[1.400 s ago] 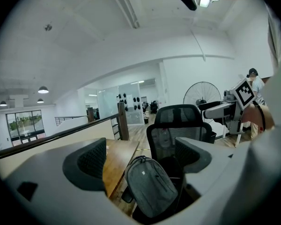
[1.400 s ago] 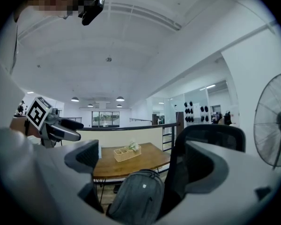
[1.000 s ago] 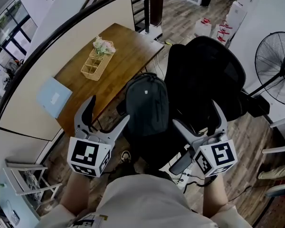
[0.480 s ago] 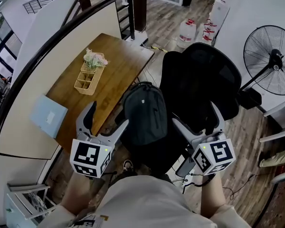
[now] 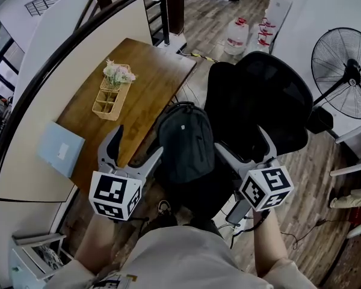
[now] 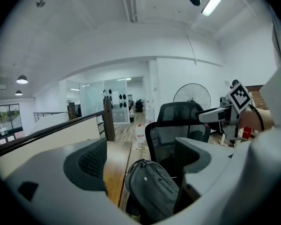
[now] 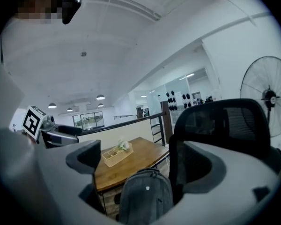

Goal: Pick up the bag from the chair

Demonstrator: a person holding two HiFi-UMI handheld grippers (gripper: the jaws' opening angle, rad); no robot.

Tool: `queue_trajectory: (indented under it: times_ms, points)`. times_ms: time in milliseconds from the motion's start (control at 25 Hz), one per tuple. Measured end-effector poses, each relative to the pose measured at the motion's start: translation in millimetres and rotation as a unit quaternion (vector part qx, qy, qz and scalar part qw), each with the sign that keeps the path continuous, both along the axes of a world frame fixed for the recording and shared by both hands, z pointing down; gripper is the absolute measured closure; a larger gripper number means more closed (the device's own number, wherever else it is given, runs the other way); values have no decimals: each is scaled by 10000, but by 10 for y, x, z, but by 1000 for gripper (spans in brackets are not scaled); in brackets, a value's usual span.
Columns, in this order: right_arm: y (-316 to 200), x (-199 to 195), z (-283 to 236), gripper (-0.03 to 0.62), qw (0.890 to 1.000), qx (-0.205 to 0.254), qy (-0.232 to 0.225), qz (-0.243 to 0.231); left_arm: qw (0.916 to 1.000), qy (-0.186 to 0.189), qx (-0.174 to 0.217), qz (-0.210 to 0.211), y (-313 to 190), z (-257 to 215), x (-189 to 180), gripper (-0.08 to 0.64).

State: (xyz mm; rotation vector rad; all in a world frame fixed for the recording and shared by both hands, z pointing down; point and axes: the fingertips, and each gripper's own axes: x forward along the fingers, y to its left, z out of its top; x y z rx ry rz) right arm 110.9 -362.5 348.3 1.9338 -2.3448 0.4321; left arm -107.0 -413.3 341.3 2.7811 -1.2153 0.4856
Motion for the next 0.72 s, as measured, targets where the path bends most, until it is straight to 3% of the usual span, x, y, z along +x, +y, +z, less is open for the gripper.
queue_trajectory:
  times_ms: [480, 720]
  points:
    - [-817, 66, 896, 52, 9989, -390, 198, -167, 9971, -224, -716, -125, -515, 856, 42, 120]
    - [-1144, 87, 1675, 58, 9966, -720, 295, -269, 9942, -463, -971, -73, -730, 1552, 158, 120]
